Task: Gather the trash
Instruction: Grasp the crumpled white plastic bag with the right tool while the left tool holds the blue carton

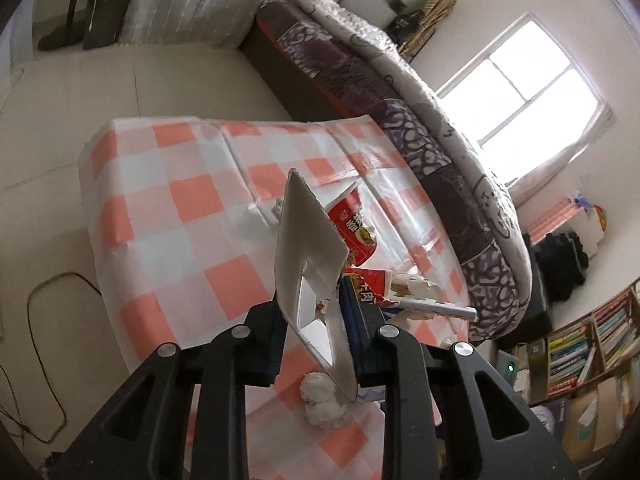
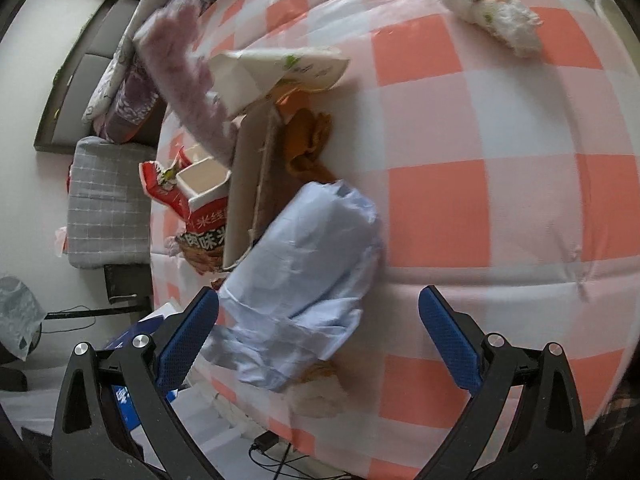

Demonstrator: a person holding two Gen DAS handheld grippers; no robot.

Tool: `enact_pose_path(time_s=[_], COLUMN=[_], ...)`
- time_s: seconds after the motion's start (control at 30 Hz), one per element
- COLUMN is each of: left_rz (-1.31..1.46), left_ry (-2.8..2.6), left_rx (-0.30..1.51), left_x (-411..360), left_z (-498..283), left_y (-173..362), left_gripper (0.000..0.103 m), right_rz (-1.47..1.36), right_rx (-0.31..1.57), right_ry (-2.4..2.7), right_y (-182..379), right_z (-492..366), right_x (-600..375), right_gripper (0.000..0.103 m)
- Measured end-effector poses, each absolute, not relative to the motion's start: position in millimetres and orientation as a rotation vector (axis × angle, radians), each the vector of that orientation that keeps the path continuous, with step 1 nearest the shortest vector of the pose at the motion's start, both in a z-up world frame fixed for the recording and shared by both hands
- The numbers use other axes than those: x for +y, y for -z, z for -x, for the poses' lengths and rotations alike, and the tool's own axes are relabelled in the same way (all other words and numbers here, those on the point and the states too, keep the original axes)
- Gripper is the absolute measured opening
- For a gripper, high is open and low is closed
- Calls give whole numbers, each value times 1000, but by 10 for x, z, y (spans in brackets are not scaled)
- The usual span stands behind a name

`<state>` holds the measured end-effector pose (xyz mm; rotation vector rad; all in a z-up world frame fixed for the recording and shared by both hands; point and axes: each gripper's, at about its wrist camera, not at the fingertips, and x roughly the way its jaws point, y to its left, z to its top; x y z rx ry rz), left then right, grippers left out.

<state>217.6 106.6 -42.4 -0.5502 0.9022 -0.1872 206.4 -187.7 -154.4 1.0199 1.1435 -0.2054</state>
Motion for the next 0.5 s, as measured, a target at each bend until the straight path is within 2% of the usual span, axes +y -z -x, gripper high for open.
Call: enact_pose_path(time_s=[0.1,0.2,0.23,0.27,0.33,0.5], left_rz=[515,502,499,500,509,490], left_ry=[196,197,196,196,202,220], left_rx=[895,896,896,897,893,846], left_x=[1064,1086,1090,1097,1116,1084], left_z=[-2116,-2075,-2070,-2064,-2053,-1989], left_y=[377,372,370,370,354,224], left_gripper=[26,26,26,26,26,26], right_rz=[-1020,-954,-927,-902,-860,-692], right_rx=[1164,1154,1142,1138,1115,1007], right_ry=[196,170,147,125,98,50], right_y=[1621,1609,1587,1552,1442,1052], right_z=[-2153,-2203,-2213,-2231,-2206,-2094], right_x=[-1789,-1749,-1736,-1724,-1738,-1724], right_gripper=[94,58,43,37,32,30])
